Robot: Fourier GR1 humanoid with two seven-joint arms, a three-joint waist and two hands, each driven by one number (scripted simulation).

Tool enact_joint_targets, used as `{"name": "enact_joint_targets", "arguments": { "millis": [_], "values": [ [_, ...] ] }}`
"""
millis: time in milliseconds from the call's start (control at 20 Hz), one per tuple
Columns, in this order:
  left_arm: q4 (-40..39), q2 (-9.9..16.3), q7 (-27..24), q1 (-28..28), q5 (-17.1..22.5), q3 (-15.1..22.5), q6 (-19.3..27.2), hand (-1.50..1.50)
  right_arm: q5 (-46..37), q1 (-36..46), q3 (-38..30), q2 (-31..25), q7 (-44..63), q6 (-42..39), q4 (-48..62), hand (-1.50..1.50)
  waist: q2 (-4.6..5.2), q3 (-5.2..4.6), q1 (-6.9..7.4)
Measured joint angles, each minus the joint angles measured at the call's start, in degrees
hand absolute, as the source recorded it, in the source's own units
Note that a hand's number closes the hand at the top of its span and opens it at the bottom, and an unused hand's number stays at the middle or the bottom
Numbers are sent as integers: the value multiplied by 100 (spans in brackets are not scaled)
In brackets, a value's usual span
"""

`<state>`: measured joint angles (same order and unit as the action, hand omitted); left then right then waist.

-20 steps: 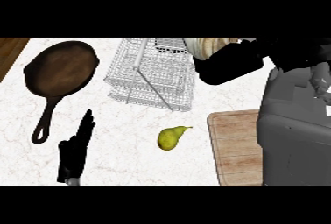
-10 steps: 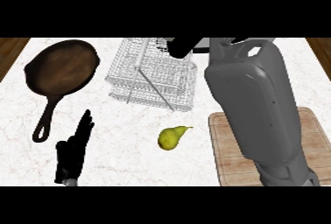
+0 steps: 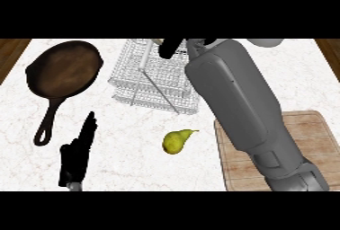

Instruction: Pick the cupcake from the cutting board and place it in the tiered basket

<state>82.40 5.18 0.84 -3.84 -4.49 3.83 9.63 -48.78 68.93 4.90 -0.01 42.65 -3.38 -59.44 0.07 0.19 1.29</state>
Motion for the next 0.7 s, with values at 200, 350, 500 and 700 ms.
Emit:
{"name": "enact_joint_targets", "arguments": {
  "millis": [200, 350, 500, 700],
  "values": [
    [20, -27, -19, -11, -36, 28, 5, 0, 319, 45, -35, 0, -189, 491, 524, 150, 8, -2, 27],
    [2, -46, -36, 21, -59, 44, 8, 0, 925, -82, -167, -2, -341, 931, 719, -150, 26, -3, 83],
    [71, -48, 103, 27, -78, 83, -4, 0, 1521, -128, -278, -22, -578, 1331, 935, -150, 32, 0, 107],
    [21, -113, 85, 48, -128, 118, 45, 0, 2294, -291, -176, -91, -957, 1956, 985, -150, 31, 16, 105]
  ]
}}
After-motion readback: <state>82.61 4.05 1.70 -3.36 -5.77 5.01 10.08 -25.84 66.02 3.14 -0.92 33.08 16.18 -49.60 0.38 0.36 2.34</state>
